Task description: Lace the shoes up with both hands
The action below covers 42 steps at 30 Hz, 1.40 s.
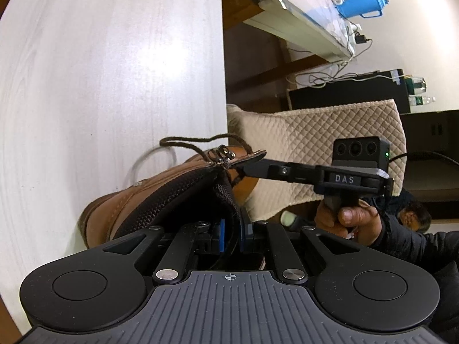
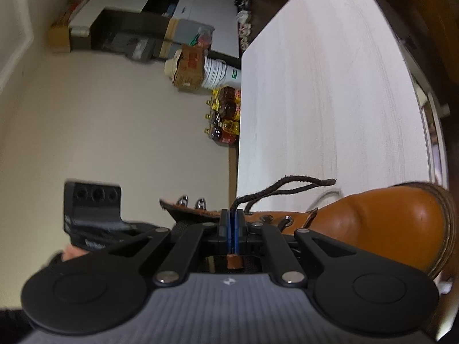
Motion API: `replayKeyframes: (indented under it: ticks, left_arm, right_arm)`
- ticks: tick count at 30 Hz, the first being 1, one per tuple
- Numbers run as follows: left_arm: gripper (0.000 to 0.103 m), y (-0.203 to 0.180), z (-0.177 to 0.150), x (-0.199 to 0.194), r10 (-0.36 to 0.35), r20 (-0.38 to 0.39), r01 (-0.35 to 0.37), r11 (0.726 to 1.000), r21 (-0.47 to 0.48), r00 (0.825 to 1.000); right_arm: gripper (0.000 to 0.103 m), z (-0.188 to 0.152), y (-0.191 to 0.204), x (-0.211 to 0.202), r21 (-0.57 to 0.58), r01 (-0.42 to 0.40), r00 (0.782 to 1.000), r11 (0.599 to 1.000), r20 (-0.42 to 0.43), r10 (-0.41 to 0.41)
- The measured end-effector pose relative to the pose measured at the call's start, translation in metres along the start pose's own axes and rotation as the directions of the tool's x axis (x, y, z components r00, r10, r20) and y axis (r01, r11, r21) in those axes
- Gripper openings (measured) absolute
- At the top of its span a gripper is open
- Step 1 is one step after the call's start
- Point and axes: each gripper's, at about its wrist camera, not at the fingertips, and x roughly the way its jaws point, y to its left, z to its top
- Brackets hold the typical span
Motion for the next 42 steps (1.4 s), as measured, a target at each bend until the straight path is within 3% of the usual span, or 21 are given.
replayKeyframes:
  ticks: [4, 7, 14, 18, 21, 28, 38, 39, 40, 42]
  left_arm:
    - [0.010, -0.001, 0.002, 0.000, 0.002, 0.007, -0.002, 1.000, -0.003, 1.000]
    - [0.009, -0.002, 0.003, 0.000, 0.009, 0.015, -0.009, 1.000, -0.005, 1.000]
    - [0.009, -0.002, 0.005, 0.001, 0.017, 0.018, -0.017, 1.000, 0.000, 1.000]
    - [0.009, -0.001, 0.005, 0.001, 0.016, 0.024, -0.016, 1.000, 0.004, 1.000]
    - [0.009, -0.002, 0.004, 0.002, 0.017, 0.025, -0.017, 1.000, 0.000, 1.000]
    - [0.008, 0.002, 0.004, 0.002, 0.012, 0.027, -0.011, 1.000, -0.021, 1.000]
    - [0.008, 0.003, 0.000, 0.003, 0.017, 0.037, -0.017, 1.000, -0.010, 0.999]
    - [0.008, 0.003, 0.000, 0.002, 0.019, 0.039, -0.019, 1.000, -0.009, 0.999]
    - [0.008, 0.004, -0.001, 0.002, 0.017, 0.042, -0.017, 1.000, -0.010, 0.999]
    - [0.008, 0.005, -0.002, 0.001, 0.011, 0.048, -0.011, 1.000, -0.013, 0.999]
  right_arm:
    - [0.003, -0.003, 0.008, 0.007, -0.080, 0.053, 0.998, 0.995, -0.034, -0.056]
    - [0.003, -0.005, 0.011, 0.011, -0.099, 0.036, 0.997, 0.994, -0.059, -0.042]
    - [0.004, -0.008, 0.022, 0.016, -0.201, 0.077, 0.988, 0.977, -0.114, -0.102]
    - [0.013, -0.007, 0.017, 0.008, -0.142, 0.080, 0.991, 0.987, -0.096, -0.095]
    - [0.014, -0.008, 0.012, 0.000, -0.085, 0.080, 0.993, 0.993, -0.085, -0.088]
    - [0.013, -0.016, 0.012, 0.010, -0.069, 0.054, 0.981, 0.996, -0.181, -0.065]
    - [0.013, 0.001, 0.005, 0.040, -0.051, 0.000, 0.928, 0.999, -0.371, -0.019]
    - [0.011, 0.002, 0.004, 0.042, -0.045, -0.005, 0.925, 0.999, -0.379, -0.013]
    - [0.002, 0.001, 0.003, 0.043, -0.047, -0.002, 0.924, 0.999, -0.382, -0.016]
    - [0.002, 0.001, 0.006, 0.042, -0.068, 0.009, 0.924, 0.998, -0.381, -0.034]
